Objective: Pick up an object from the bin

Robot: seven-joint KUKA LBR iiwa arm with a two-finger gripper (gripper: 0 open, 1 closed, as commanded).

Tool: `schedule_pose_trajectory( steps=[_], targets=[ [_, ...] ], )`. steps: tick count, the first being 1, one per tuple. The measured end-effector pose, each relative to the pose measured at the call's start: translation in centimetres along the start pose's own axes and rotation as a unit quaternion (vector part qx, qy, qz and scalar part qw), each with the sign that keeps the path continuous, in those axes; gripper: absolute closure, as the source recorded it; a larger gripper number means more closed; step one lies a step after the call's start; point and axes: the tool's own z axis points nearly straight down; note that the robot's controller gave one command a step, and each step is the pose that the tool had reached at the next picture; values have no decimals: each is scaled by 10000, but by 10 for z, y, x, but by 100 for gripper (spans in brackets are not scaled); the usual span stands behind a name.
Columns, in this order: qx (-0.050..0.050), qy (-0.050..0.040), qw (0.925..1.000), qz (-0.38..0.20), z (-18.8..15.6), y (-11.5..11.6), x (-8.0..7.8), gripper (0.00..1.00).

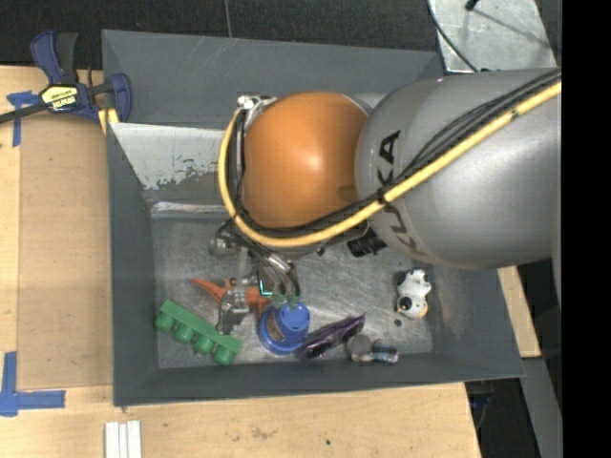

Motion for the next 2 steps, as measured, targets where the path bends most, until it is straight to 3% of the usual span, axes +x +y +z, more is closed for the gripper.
schedule_pose_trajectory(
  steps=[1,2],
  targets=[
    [-12,-39,10000,12,-4,-1,-2,0],
    [-14,-66,9993,-358,33,8,-4,0]
  ],
)
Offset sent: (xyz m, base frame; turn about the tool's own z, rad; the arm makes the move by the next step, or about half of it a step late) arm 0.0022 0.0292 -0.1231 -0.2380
